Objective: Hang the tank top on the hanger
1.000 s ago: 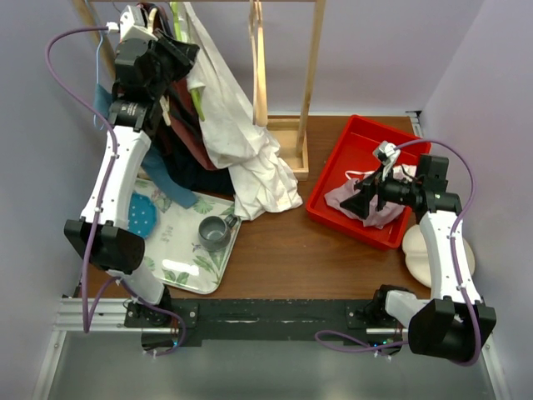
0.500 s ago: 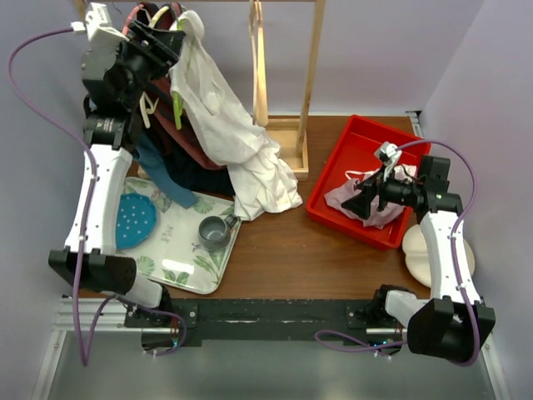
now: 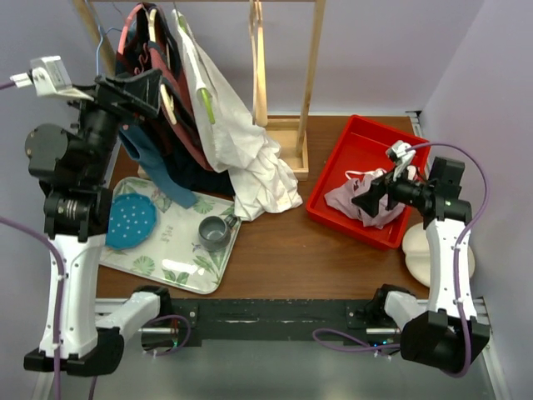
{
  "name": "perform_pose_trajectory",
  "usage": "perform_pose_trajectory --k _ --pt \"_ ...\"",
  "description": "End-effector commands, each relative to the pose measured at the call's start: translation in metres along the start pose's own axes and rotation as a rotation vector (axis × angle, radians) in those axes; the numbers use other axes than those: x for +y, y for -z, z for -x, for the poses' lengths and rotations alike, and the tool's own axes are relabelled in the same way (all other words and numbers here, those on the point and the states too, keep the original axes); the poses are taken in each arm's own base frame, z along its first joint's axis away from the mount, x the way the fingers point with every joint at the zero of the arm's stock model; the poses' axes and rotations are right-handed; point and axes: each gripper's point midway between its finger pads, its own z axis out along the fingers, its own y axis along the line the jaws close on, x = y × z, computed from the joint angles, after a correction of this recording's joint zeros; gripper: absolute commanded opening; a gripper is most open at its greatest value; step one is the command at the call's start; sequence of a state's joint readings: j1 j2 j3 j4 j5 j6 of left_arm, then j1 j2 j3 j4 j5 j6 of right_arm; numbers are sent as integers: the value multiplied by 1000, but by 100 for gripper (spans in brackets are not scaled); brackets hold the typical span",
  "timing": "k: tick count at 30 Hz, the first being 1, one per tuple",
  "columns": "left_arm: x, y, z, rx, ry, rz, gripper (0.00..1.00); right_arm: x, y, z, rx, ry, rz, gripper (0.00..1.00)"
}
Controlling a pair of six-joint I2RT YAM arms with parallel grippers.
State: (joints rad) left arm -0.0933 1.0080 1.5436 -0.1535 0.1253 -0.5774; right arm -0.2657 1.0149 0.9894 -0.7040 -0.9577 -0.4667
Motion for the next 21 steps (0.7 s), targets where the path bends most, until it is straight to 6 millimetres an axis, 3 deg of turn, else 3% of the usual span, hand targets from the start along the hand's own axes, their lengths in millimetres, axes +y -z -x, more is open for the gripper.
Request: perform_pose_trajectory --k 1,2,4,5,7,11,16,21 --pt "-6 29 -38 109 -143 -75 93 -21 30 55 -56 81 -206 98" --pt "-6 35 -60 169 -146 -94 93 -28 36 64 -67 75 -264 99" --pt "-12 53 -68 193 -191 -138 93 -47 56 91 -118 39 -434 99" --pt "-9 62 -88 247 -197 -143 94 -51 63 100 -141 23 -487 99" --pt "-5 80 -95 273 -228 -137 95 -59 80 123 -219 -28 -593 99" --pt "6 104 -120 326 -251 -128 96 -74 115 145 -326 -130 -797 99" --pt "10 113 -133 341 -283 -142 96 -66 135 163 -376 -153 -854 99" --pt "5 112 -134 341 -305 -165 99 -56 132 173 -376 -125 -792 99"
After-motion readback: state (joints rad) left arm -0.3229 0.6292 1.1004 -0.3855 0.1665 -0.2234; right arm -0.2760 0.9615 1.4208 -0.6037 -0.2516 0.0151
